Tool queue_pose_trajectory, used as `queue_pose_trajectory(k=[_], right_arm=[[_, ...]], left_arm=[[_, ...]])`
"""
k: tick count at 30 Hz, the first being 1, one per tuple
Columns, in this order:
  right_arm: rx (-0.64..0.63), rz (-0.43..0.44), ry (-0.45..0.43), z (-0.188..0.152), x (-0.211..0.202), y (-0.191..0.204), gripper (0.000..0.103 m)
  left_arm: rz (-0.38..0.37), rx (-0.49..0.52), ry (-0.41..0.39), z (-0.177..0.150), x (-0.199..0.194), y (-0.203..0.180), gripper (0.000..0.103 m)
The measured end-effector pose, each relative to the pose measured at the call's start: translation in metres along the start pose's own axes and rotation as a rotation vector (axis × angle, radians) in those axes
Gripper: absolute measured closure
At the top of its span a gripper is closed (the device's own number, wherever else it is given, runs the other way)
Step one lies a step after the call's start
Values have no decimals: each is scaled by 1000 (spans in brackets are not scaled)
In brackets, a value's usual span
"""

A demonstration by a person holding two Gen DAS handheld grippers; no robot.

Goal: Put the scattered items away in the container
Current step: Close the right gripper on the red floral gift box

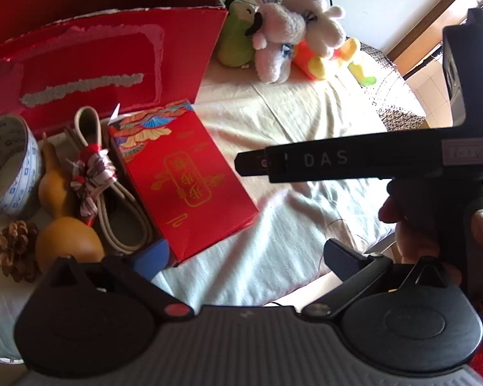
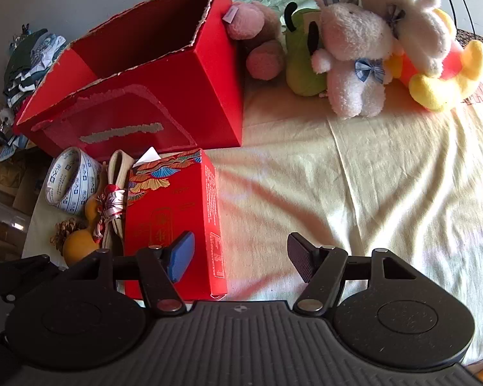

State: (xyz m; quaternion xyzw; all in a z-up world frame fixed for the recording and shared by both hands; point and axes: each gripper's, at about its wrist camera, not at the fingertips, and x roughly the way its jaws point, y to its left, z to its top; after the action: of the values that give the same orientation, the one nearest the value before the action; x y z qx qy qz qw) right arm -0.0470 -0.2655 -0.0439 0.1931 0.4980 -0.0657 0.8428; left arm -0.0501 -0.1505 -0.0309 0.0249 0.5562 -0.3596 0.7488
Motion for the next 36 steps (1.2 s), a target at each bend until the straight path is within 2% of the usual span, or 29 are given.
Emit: queue_pose_trajectory(k=[3, 6, 13, 15, 16, 27, 31, 33, 35, 36], right_arm=[[-36, 10, 29, 1, 7, 4, 42], [-33, 40, 52, 3, 15, 2, 43], [19, 128, 100, 7, 22, -5, 46], [14, 156, 115, 6, 21, -5, 54], [12, 159, 118, 5, 20, -6, 54], [63, 87, 115, -14, -7, -43, 54], [162, 103, 80, -14, -13, -59, 53], [231, 101, 49, -9, -16, -68, 50], [257, 65, 25, -3, -18, -71, 47], [248, 17, 15, 1, -17, -68, 47]], left_arm=[[-26, -13, 20, -1, 5, 3, 2], [-32, -11, 3, -3, 2, 2, 1], [-8, -51, 23, 5, 17, 10, 2], [10, -28, 21, 9, 20, 6, 1], [11, -11, 22, 11, 22, 3, 1], [-42, 198, 82, 19, 47, -40, 2], [-63, 215, 88, 21, 50, -44, 2], [-56, 216, 58, 22, 43, -43, 2], [-43, 210, 29, 24, 34, -39, 2], [-40, 206, 19, 26, 31, -37, 2]])
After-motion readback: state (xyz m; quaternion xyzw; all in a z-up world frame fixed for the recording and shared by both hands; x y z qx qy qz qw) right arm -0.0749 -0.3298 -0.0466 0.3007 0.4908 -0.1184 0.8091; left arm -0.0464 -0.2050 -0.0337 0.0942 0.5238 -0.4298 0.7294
